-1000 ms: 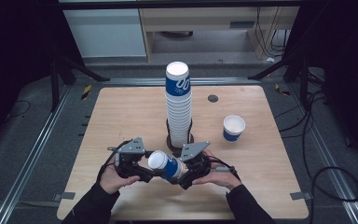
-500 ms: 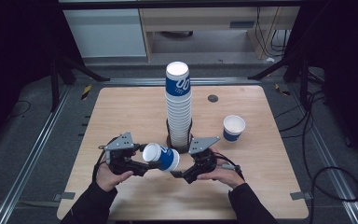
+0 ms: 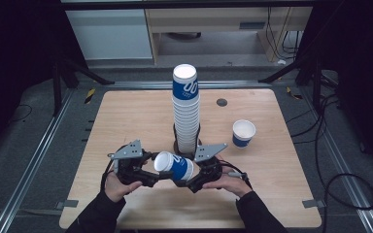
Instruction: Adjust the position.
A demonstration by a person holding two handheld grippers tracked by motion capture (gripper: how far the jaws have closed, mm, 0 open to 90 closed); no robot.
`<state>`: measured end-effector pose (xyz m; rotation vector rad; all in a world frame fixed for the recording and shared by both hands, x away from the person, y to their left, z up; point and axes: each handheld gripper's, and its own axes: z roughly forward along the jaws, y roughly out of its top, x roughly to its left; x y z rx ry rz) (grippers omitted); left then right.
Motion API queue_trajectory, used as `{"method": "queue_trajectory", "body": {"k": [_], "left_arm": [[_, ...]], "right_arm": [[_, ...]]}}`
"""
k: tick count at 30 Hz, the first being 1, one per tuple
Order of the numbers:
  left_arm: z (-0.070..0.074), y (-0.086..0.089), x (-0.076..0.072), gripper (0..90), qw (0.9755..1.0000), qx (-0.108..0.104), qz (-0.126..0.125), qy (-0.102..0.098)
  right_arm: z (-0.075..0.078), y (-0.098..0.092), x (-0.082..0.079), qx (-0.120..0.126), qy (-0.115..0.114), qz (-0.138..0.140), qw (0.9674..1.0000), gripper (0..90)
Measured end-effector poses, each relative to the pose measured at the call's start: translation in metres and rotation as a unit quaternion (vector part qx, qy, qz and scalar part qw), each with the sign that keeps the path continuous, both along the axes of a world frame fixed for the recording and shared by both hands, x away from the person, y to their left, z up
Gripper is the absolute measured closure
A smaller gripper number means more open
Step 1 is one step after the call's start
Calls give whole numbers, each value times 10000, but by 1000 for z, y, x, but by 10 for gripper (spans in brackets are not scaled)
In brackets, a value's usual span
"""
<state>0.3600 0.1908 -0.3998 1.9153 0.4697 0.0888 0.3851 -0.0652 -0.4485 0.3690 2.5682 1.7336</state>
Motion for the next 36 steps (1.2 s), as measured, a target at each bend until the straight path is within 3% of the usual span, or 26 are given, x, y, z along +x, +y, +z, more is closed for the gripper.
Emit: {"method": "queue_trajectory", "body": {"k": [13,19,25,30,36], "left_arm": [[-1,0,2,264,9999,19,-61,121],[1,3,3,201,9998,141,-46,124],[0,8,7,164,9983,530,-95,244],[-8,4,9,152,9941,976,-227,408],[-13,-2,9,152,9903,1282,-317,438]], "right_arm": [[-2,-1,0,-26,-12,103,9999,151],[0,-5,1,-161,-32,60,9998,152],[-1,-9,2,-399,-159,-47,9991,152],[-5,-5,2,-649,-261,-53,9975,151],[-9,0,0,-833,-313,32,9960,150]]}}
